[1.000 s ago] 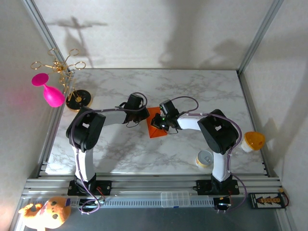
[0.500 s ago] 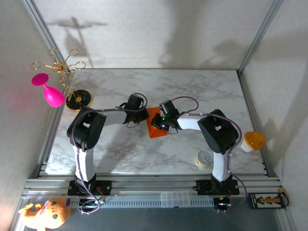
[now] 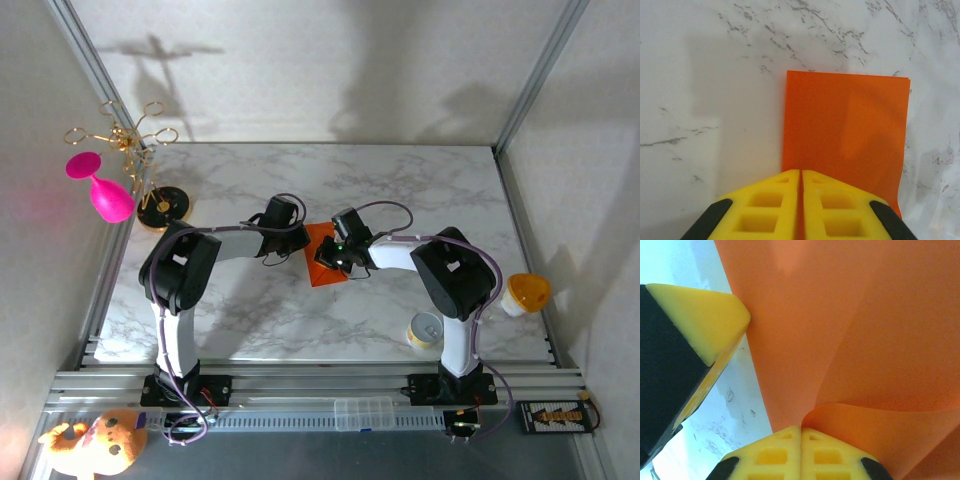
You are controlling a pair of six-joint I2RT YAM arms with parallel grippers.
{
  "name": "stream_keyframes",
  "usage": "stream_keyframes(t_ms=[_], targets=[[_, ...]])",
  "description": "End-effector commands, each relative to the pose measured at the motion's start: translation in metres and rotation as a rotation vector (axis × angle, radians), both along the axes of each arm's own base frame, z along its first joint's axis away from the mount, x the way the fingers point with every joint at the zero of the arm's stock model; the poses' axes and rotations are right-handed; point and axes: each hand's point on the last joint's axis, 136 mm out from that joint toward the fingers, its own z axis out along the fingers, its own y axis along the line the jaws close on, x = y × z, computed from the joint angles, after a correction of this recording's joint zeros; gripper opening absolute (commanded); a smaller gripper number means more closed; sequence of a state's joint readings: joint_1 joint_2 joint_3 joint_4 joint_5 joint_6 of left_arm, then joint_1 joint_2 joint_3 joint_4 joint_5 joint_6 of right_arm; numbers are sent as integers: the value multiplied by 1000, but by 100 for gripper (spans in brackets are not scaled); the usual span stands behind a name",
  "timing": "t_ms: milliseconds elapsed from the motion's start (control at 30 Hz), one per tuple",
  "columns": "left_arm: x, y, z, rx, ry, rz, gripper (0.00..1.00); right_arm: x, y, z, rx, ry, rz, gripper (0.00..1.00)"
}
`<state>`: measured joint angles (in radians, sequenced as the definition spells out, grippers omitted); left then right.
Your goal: Fold a paper plane with a square sheet of paper (pick it up from the middle)
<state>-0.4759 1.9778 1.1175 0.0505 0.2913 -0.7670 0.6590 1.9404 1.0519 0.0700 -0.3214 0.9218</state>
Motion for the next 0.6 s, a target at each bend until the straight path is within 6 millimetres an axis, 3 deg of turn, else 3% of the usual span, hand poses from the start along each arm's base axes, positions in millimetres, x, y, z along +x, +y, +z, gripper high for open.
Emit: stream_keyframes(t_ms=[0, 133, 367, 567], targets=[[-1, 4, 1, 4, 18, 12, 11, -9, -3, -14, -30, 43, 0, 0], [2, 4, 8, 1, 2, 13, 11, -10, 1, -12, -4, 35, 19, 0], [-5, 4, -14, 10, 55, 7, 10, -5, 5, 5, 35, -22, 30, 0], [-7, 4, -16, 13, 61, 4, 10, -5, 8, 5, 44, -24, 39, 0]])
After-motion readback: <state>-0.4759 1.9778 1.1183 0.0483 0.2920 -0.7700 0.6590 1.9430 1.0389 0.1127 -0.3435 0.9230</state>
